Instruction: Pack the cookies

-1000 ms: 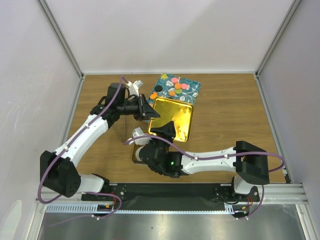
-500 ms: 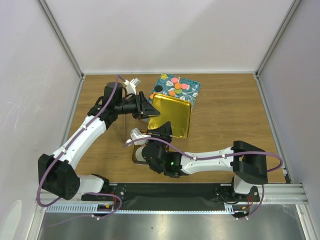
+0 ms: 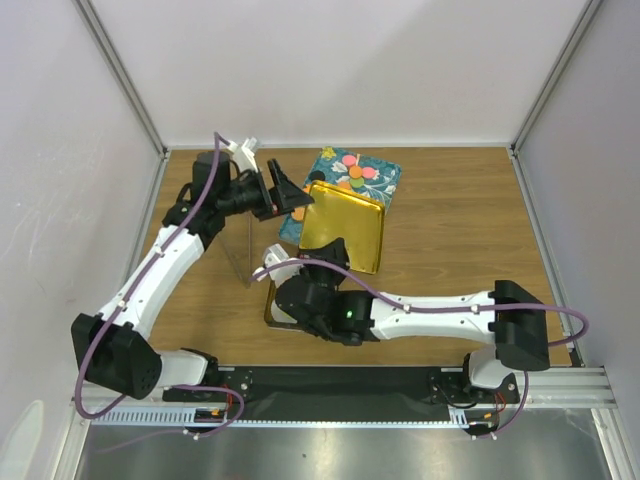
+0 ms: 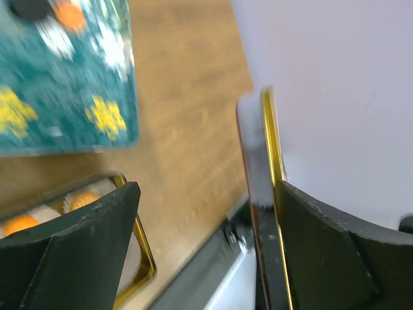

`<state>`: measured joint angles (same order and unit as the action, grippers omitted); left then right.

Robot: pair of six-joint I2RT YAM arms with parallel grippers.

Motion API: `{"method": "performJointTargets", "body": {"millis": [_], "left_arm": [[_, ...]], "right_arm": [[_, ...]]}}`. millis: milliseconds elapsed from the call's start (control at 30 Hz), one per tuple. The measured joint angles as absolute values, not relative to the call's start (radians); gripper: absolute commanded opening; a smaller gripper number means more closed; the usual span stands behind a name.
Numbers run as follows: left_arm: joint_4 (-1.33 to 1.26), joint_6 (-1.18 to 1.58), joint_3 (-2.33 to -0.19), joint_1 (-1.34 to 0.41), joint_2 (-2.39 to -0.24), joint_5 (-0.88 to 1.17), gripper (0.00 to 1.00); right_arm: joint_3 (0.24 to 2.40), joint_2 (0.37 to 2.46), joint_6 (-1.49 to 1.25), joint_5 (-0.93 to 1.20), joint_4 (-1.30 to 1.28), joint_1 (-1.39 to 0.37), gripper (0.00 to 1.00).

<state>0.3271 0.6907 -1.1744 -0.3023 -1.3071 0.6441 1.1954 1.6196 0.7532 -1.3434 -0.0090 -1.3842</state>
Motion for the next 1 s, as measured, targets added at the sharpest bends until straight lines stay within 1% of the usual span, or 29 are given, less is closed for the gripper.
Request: {"method": "performJointTargets", "body": {"millis": [100, 233, 367, 500, 633, 733, 833, 900, 1000], "left_arm": [[0.322, 0.679, -1.229, -0.276, -1.307, 0.610, 0.91], [0.308, 0.680, -1.267, -0.233, -1.307, 0.571, 0.91], [0.309, 0.679, -1.274, -0.200, -1.307, 0.528, 0.92], [0.320, 0.671, -1.275, -0.170, -1.297, 0.476, 0.92], [0.337, 0.661, -1.271, -0.154, -1.249, 0.443, 0.93], [0.340, 0.653, -1.242, -0.154, -1.183, 0.445, 0.93], [0.336, 0.645, -1.174, -0.154, -1.103, 0.448, 0.94], [0.340, 0.636, -1.107, -0.154, -1.045, 0.448, 0.96], [0.358, 0.619, -1.001, -0.154, -0.973, 0.440, 0.96]], "right_arm": [[1.295, 1.610, 0.576, -1.300, -0.246, -1.391, 0.00], [1.431, 1.608, 0.355, -1.184, -0.549, -1.394, 0.00], [1.538, 1.596, 0.179, -0.992, -0.768, -1.377, 0.00], [1.582, 1.543, 0.054, -0.741, -0.876, -1.301, 0.00], [1.581, 1.453, -0.048, -0.403, -0.886, -1.108, 0.00], [1.526, 1.356, -0.150, -0.077, -0.803, -0.889, 0.00], [1.417, 1.275, -0.286, 0.202, -0.675, -0.710, 0.00], [1.311, 1.243, -0.397, 0.367, -0.540, -0.640, 0.01], [1.157, 1.237, -0.569, 0.543, -0.353, -0.601, 0.01]]}}
